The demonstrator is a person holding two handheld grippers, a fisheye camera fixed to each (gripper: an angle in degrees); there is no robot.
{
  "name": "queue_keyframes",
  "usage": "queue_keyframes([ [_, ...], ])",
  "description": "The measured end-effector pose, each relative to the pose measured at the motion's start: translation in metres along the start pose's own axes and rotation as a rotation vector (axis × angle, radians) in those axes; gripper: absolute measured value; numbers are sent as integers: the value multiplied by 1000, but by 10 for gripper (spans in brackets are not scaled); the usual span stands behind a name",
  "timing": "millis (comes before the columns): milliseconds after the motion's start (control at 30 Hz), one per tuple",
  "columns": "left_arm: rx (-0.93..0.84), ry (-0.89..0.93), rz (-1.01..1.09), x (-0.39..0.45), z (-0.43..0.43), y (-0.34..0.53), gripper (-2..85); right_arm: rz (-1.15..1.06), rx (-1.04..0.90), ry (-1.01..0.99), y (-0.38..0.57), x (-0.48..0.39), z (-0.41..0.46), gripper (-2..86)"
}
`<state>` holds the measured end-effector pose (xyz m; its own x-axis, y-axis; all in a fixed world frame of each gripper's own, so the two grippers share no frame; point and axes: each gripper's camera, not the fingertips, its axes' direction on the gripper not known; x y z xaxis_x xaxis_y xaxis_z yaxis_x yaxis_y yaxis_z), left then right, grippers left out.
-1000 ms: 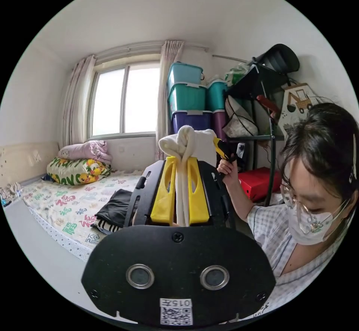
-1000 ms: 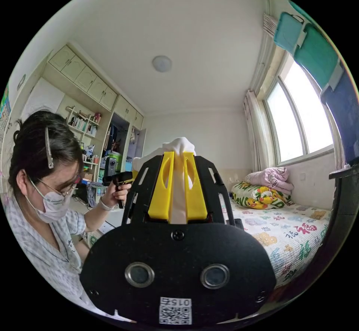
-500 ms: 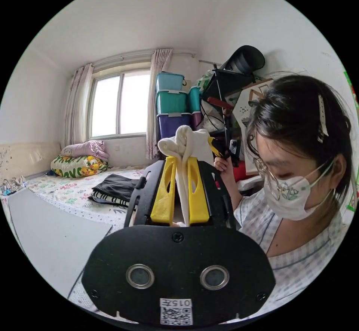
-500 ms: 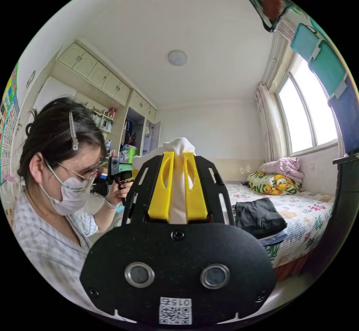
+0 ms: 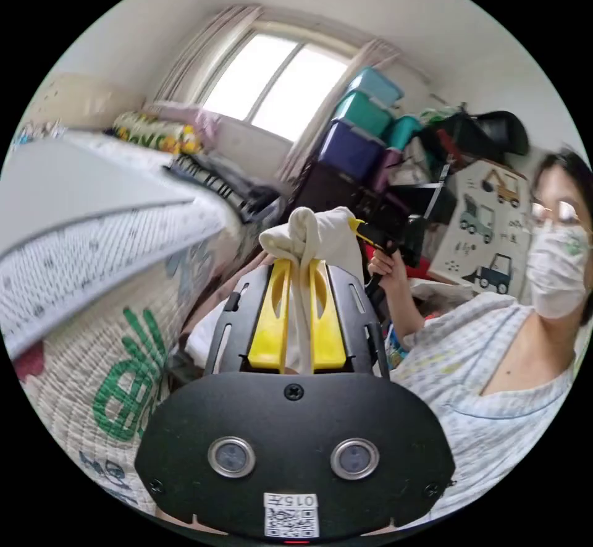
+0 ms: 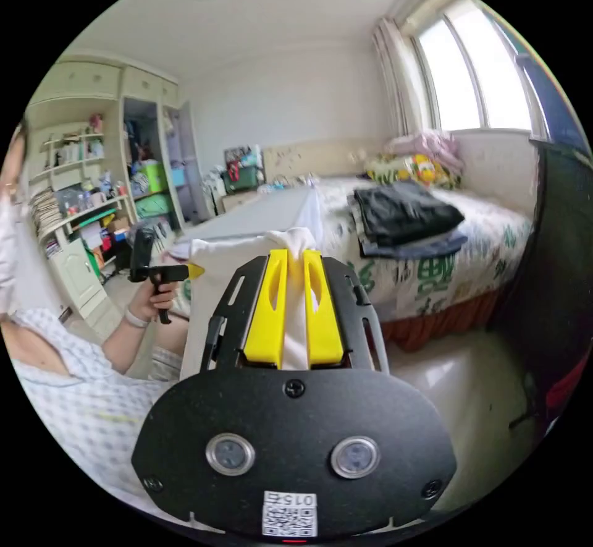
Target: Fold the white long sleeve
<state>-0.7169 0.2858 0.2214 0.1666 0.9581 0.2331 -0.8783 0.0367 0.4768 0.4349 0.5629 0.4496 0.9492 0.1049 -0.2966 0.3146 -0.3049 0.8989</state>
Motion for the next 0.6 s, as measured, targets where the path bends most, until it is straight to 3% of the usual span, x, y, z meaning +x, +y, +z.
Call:
queue_keyframes([
  [133,37,20,-96,-41,26,10,54,54,10,-54,-28,19,32,57],
  [333,14,-64,-94,-36,31,-9,70,-39,-16,-100,-85,29,35,74],
  [467,27,-172,-35,-13,5,-33,72,-87,137,113,-144,50,6,20],
  [600,81,-279,55,17,-23,-83,75,-197,162,182,-220,57,17,31],
])
